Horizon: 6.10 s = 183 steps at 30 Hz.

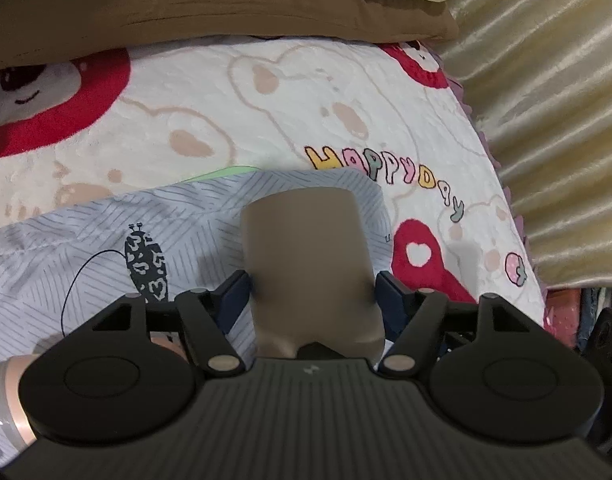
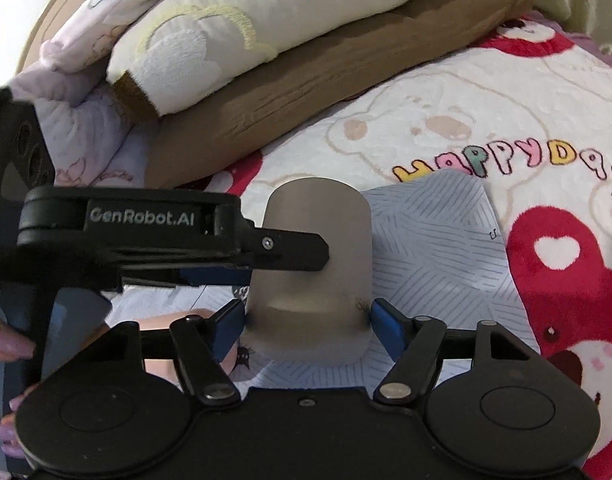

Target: Flip cup upright

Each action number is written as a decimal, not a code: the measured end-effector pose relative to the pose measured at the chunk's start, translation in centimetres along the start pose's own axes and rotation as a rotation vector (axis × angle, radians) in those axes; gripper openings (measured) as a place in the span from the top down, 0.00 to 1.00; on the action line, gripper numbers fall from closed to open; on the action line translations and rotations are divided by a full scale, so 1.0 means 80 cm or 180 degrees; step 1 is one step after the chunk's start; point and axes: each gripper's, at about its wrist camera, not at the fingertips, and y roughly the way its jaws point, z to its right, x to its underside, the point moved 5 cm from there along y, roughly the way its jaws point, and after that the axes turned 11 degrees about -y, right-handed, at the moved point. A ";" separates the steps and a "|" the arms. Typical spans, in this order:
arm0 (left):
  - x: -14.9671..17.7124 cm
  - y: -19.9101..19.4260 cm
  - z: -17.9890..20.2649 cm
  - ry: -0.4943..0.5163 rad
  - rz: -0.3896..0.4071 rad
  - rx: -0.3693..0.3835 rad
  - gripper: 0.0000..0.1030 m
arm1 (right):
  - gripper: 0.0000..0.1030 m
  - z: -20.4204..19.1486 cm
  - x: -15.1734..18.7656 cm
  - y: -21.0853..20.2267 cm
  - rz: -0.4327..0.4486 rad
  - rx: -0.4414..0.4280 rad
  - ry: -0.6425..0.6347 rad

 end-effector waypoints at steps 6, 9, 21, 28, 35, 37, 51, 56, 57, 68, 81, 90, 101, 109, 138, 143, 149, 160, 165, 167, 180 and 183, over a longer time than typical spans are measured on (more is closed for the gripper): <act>0.021 -0.002 0.024 0.0448 0.0264 -0.0109 0.35 | 0.21 0.012 0.000 0.013 0.0068 -0.0031 0.0126; 0.022 -0.007 0.021 0.0427 0.0229 -0.0067 0.35 | 0.21 0.008 -0.002 0.013 0.0031 -0.0023 0.0060; 0.093 -0.021 0.027 0.0123 -0.0116 -0.0038 0.36 | 0.21 0.008 0.047 -0.032 -0.0312 0.0001 0.0001; 0.144 -0.043 0.019 -0.0027 -0.0439 -0.0123 0.36 | 0.21 -0.015 0.082 -0.055 -0.0673 0.0032 0.0050; 0.174 -0.077 -0.020 -0.0310 -0.0490 -0.0130 0.37 | 0.21 -0.043 0.106 -0.063 -0.0957 -0.0269 0.0026; 0.180 -0.087 -0.032 -0.0384 -0.0512 -0.0122 0.37 | 0.21 -0.052 0.109 -0.064 -0.1028 -0.0389 -0.0006; 0.181 -0.075 -0.064 -0.0477 -0.0527 0.0217 0.30 | 0.21 -0.069 0.114 -0.051 -0.1186 -0.0596 -0.0235; 0.196 -0.079 -0.075 -0.0641 -0.0286 0.0343 0.29 | 0.21 -0.074 0.114 -0.049 -0.1145 -0.0605 -0.0403; 0.199 -0.083 -0.076 -0.0621 -0.0246 0.0344 0.29 | 0.21 -0.078 0.115 -0.050 -0.1131 -0.0609 -0.0467; 0.229 -0.172 -0.091 -0.0100 0.0359 0.0073 0.30 | 0.22 -0.165 0.122 -0.073 -0.0786 -0.0870 -0.1676; 0.266 -0.216 -0.123 0.0287 0.1260 -0.0242 0.32 | 0.22 -0.245 0.157 -0.065 0.0113 -0.0517 -0.3210; 0.267 -0.227 -0.172 0.0195 0.1394 -0.0329 0.32 | 0.21 -0.284 0.169 -0.028 0.0374 -0.0481 -0.3542; 0.292 -0.214 -0.142 0.0794 0.1510 -0.0613 0.33 | 0.19 -0.272 0.192 -0.026 0.0266 -0.0455 -0.3895; 0.296 -0.219 -0.156 0.0473 0.1448 -0.0427 0.32 | 0.20 -0.275 0.181 -0.032 0.0145 -0.0601 -0.3675; 0.373 -0.385 -0.084 0.0021 0.1582 -0.0883 0.27 | 0.18 -0.240 0.144 -0.260 0.0213 -0.0432 -0.2256; 0.398 -0.424 -0.071 -0.0047 0.1649 -0.0968 0.25 | 0.17 -0.250 0.166 -0.323 0.0596 -0.0185 -0.2141; 0.426 -0.462 -0.056 -0.0035 0.1760 -0.1186 0.23 | 0.17 -0.257 0.173 -0.372 0.0799 0.0088 -0.1881; 0.465 -0.501 -0.053 -0.0087 0.1866 -0.1365 0.20 | 0.12 -0.277 0.194 -0.412 0.0860 0.0367 -0.1775; 0.477 -0.505 -0.053 -0.0088 0.1880 -0.1377 0.13 | 0.01 -0.275 0.202 -0.410 0.0829 0.0691 -0.1657; 0.479 -0.506 -0.053 -0.0099 0.1890 -0.1365 0.10 | 0.01 -0.272 0.202 -0.411 0.0829 0.0719 -0.1581; 0.487 -0.496 -0.059 -0.0064 0.1795 -0.1556 0.02 | 0.01 -0.271 0.213 -0.410 0.0728 0.0868 -0.1459; 0.486 -0.495 -0.063 -0.0094 0.1791 -0.1626 0.00 | 0.01 -0.270 0.215 -0.409 0.0711 0.0901 -0.1441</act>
